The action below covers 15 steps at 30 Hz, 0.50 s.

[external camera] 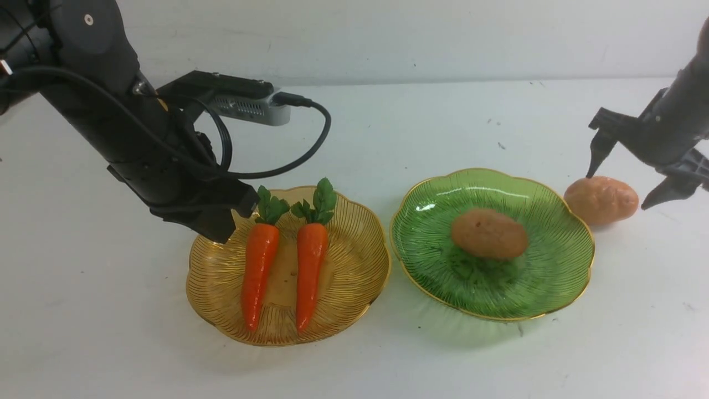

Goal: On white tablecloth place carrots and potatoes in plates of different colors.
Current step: 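Put the potato onto the plate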

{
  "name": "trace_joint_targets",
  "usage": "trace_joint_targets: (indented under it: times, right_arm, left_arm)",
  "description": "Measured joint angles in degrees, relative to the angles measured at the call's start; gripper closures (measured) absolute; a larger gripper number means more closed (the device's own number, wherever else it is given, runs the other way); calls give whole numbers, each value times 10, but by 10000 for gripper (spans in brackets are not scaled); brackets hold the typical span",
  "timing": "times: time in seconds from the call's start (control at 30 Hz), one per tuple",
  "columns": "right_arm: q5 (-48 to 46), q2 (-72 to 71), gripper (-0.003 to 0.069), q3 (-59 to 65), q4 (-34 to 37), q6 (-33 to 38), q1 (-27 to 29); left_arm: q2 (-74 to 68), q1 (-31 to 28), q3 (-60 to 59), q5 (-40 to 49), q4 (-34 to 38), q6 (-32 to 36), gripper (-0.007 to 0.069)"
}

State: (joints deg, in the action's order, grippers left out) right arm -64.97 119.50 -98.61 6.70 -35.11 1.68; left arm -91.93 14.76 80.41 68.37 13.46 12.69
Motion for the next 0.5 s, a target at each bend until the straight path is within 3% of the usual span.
trace_joint_targets:
  times: [0.2, 0.4, 0.5]
  right_arm:
    - [50, 33, -31, 0, -7, -134, 0]
    - [112, 65, -32, -3, -7, -166, 0]
    - [128, 81, 0, -3, -8, -166, 0]
  left_arm:
    - [0, 0, 0, 0, -5, 0, 625]
    - [0, 0, 0, 0, -9, 0, 625]
    - [0, 0, 0, 1, -9, 0, 625]
